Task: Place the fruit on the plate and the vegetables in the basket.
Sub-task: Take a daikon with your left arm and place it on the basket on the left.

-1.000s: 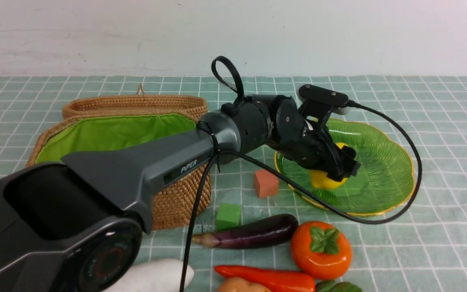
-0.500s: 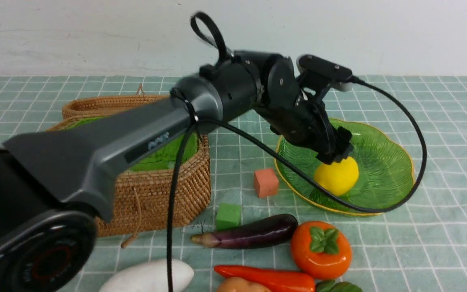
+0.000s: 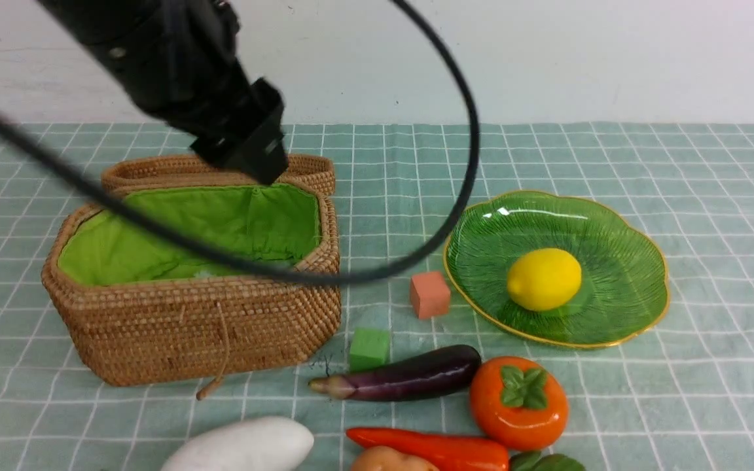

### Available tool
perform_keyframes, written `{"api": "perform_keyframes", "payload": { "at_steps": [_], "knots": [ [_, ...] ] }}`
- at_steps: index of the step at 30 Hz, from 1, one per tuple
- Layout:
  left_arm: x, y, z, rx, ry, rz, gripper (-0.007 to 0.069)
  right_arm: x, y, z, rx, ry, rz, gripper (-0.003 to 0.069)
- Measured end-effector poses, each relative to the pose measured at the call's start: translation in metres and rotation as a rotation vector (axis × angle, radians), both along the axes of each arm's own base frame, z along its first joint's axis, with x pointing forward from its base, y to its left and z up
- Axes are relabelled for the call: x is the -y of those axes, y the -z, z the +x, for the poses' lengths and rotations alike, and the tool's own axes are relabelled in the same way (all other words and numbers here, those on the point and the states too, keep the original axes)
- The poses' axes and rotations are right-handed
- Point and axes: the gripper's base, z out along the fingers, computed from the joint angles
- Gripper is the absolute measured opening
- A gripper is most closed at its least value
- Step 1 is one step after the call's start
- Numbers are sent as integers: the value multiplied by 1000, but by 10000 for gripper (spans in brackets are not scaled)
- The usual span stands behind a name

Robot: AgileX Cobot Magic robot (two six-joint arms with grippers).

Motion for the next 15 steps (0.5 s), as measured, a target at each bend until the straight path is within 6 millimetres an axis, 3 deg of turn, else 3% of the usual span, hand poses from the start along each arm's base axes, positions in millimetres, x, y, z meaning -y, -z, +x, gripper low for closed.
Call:
{"api": "perform_keyframes", "payload": {
  "at_steps": [5,9,10,13,15],
  "knots": [
    [-15,48,-29,-75,-13,42,493,0,0,0,0,0,0,241],
    [-18,112,-33,-210,-41,101,512,0,0,0,0,0,0,241],
    [-18,115,-33,-215,-42,103,514,0,0,0,0,0,0,241],
    [-18,154,-32,-242,-42,125,566,0,0,0,0,0,0,241],
    [-18,161,-31,-244,-34,136,588,0,0,0,0,0,0,241]
  ]
}}
